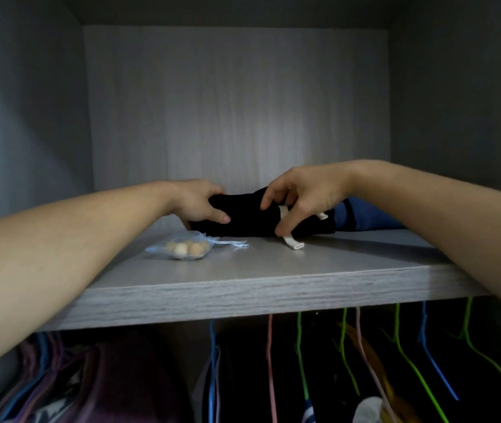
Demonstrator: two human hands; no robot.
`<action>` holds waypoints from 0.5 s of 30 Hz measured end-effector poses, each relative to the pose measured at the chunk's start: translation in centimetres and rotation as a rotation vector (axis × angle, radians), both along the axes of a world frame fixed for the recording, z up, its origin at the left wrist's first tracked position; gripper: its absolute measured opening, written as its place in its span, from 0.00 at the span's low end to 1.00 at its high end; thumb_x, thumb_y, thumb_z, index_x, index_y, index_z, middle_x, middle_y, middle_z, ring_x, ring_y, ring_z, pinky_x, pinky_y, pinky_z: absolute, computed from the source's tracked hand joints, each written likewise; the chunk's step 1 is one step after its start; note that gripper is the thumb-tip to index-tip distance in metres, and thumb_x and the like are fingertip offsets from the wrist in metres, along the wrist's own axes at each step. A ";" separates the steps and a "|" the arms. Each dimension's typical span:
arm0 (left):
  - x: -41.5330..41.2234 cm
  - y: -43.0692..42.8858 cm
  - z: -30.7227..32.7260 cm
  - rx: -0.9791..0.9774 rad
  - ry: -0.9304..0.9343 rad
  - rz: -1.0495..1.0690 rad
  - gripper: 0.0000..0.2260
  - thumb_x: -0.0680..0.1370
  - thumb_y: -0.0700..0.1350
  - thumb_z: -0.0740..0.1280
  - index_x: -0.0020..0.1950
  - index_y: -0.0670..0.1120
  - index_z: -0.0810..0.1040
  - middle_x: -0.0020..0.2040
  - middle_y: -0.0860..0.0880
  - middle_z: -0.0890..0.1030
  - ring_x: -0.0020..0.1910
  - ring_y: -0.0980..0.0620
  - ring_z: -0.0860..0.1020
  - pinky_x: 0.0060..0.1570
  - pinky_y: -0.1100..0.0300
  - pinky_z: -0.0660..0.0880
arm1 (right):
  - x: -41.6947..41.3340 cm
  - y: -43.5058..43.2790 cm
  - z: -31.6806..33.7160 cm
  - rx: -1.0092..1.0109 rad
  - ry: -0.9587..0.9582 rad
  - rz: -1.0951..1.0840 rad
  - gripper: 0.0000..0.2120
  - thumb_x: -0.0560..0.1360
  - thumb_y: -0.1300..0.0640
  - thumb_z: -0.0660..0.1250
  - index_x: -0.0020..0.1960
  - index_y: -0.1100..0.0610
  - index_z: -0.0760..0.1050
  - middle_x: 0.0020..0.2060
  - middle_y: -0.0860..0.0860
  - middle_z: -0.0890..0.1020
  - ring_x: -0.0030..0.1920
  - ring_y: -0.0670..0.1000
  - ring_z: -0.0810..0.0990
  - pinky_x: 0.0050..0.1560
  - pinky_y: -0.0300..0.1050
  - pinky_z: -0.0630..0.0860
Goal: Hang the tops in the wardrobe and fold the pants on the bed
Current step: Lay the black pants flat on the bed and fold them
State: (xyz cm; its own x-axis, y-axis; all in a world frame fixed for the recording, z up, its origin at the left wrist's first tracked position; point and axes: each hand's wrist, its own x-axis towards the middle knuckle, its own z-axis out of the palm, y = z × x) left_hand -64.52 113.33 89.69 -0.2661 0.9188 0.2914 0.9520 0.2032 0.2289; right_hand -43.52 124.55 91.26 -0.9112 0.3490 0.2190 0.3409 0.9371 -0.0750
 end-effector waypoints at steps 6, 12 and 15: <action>0.5 0.0 0.5 0.079 -0.009 -0.010 0.09 0.80 0.45 0.68 0.58 0.45 0.73 0.47 0.47 0.76 0.43 0.48 0.79 0.41 0.49 0.83 | -1.3 0.1 -1.4 0.639 -0.029 -0.086 0.24 0.70 0.45 0.76 0.58 0.49 0.68 0.44 0.47 0.74 0.40 0.49 0.73 0.33 0.46 0.69; 1.1 -0.1 0.5 0.030 -0.040 0.007 0.12 0.82 0.45 0.65 0.62 0.43 0.70 0.53 0.44 0.73 0.51 0.41 0.79 0.46 0.41 0.82 | -2.2 -0.3 -2.4 1.122 -0.109 -0.227 0.16 0.77 0.44 0.66 0.58 0.55 0.74 0.49 0.54 0.81 0.49 0.59 0.82 0.37 0.47 0.67; 1.6 -0.7 0.6 -0.164 -0.019 0.069 0.18 0.80 0.45 0.69 0.69 0.48 0.70 0.63 0.45 0.72 0.61 0.42 0.74 0.53 0.40 0.80 | -1.7 -0.9 -2.7 0.787 -0.151 -0.239 0.12 0.77 0.42 0.66 0.45 0.52 0.73 0.42 0.51 0.79 0.43 0.56 0.77 0.35 0.44 0.64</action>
